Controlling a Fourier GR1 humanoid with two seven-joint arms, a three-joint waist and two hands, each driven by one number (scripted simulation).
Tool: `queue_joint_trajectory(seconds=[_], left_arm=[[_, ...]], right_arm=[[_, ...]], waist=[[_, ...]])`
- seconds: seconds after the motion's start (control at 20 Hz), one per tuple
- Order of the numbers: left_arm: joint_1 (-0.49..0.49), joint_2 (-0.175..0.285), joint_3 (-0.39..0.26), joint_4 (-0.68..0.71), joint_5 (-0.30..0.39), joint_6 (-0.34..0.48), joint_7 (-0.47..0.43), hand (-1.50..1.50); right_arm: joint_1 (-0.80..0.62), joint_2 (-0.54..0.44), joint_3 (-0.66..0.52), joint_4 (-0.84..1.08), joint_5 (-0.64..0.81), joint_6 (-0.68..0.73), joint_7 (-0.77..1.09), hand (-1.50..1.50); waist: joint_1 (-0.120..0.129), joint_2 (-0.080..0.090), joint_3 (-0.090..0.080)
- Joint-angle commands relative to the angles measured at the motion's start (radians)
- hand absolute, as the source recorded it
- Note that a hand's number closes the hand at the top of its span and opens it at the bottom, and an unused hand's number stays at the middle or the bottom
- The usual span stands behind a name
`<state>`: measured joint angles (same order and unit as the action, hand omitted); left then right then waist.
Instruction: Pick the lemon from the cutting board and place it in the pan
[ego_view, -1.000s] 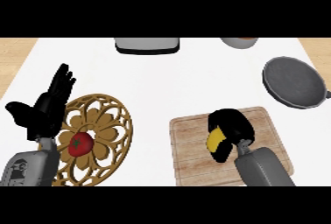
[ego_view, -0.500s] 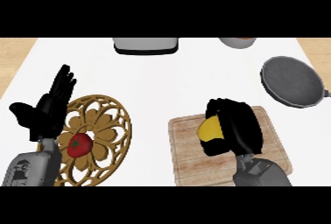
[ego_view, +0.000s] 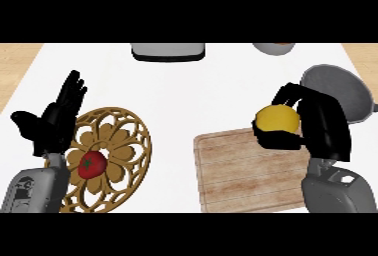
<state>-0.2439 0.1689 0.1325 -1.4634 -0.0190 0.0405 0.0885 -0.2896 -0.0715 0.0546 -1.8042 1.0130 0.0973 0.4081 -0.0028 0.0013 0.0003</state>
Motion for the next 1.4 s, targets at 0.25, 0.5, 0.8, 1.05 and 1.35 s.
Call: queue_joint_trajectory(seconds=[0.25, 0.5, 0.8, 1.05, 1.35], left_arm=[[-0.010, -0.014, -0.017, -0.022, -0.006, 0.007, 0.021, 0.00], [0.008, -0.029, -0.037, 0.007, -0.034, 0.012, -0.042, 0.00], [-0.026, -0.026, -0.044, -0.023, -0.008, -0.013, 0.004, 0.00], [-0.039, -0.005, -0.017, 0.027, 0.013, -0.038, -0.023, 0.00], [-0.067, -0.059, -0.060, 0.012, -0.027, 0.016, -0.010, 0.00]], right_arm=[[-0.130, -0.163, -0.358, 0.341, -0.238, -0.113, -0.239, 1.50], [-0.258, -0.335, -0.475, 0.658, -0.236, -0.183, -0.388, 1.50], [-0.326, -0.445, -0.514, 1.021, -0.142, -0.394, -0.559, 1.50], [-0.412, -0.485, -0.571, 1.261, -0.175, -0.477, -0.665, 1.50], [-0.432, -0.511, -0.655, 1.398, -0.269, -0.424, -0.776, 1.50]], waist=[[0.011, 0.003, 0.001], [0.025, 0.010, 0.001], [0.060, 0.020, 0.004], [0.073, 0.028, 0.005], [0.074, 0.037, 0.011]])
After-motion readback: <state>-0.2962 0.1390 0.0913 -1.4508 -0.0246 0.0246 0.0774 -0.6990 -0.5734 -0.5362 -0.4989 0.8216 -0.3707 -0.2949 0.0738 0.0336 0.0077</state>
